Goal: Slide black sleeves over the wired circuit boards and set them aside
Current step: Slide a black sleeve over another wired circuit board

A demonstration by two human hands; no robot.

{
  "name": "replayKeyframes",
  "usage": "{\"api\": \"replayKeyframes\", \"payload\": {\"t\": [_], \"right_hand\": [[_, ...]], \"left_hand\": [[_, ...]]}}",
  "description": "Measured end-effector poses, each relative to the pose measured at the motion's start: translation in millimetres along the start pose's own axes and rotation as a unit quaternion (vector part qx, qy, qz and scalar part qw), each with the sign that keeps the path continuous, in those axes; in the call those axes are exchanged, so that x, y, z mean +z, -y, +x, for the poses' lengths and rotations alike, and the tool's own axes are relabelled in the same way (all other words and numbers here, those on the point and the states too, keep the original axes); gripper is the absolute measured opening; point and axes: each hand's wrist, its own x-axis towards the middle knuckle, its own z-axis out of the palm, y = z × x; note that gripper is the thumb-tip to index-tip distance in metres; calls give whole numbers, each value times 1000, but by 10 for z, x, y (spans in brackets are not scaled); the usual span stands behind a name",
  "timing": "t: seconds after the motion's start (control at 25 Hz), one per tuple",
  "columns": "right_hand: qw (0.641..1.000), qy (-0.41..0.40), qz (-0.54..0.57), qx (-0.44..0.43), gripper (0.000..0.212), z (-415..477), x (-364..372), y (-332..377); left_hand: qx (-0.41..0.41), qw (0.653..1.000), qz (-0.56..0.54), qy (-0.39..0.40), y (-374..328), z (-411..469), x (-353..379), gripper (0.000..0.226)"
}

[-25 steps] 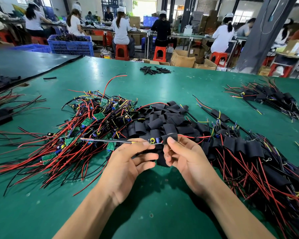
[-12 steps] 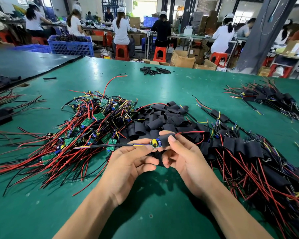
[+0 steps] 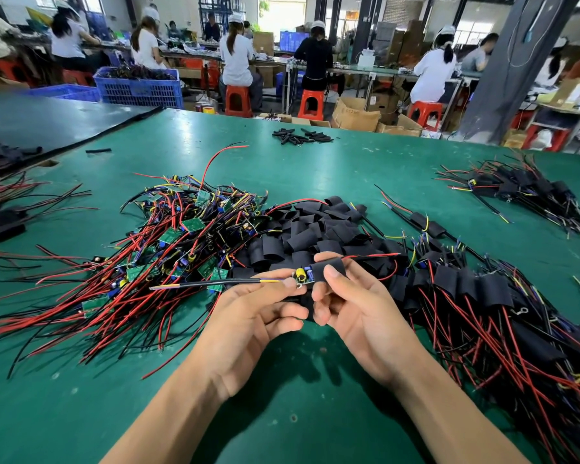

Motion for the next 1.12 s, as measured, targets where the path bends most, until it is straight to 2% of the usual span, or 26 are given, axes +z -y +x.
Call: {"api": "replayKeyframes", "payload": {"t": [0.12, 0.28, 0.64, 0.8, 1.0, 1.12], "right_hand": [[1000, 8, -4, -4, 24, -9, 8, 9], [1000, -2, -19, -2, 29, -11, 65, -14], [999, -21, -45, 1, 31, -32, 127, -47], [996, -23, -87, -8, 16, -22, 114, -67], [989, -27, -139, -42, 17, -21, 112, -59], [988, -63, -131, -44, 30, 0, 119, -55]], "left_hand": [[-12, 1000, -6, -4, -11, 8, -12, 45], [-26, 1000, -2, 6, -29, 8, -31, 28], [-13, 999, 26, 19, -6, 25, -63, 19], [-1, 999, 31, 9, 17, 30, -66, 26], [15, 1000, 22, 15, 17, 32, -82, 27], [28, 999, 16, -2, 36, 46, -73, 35]]}}
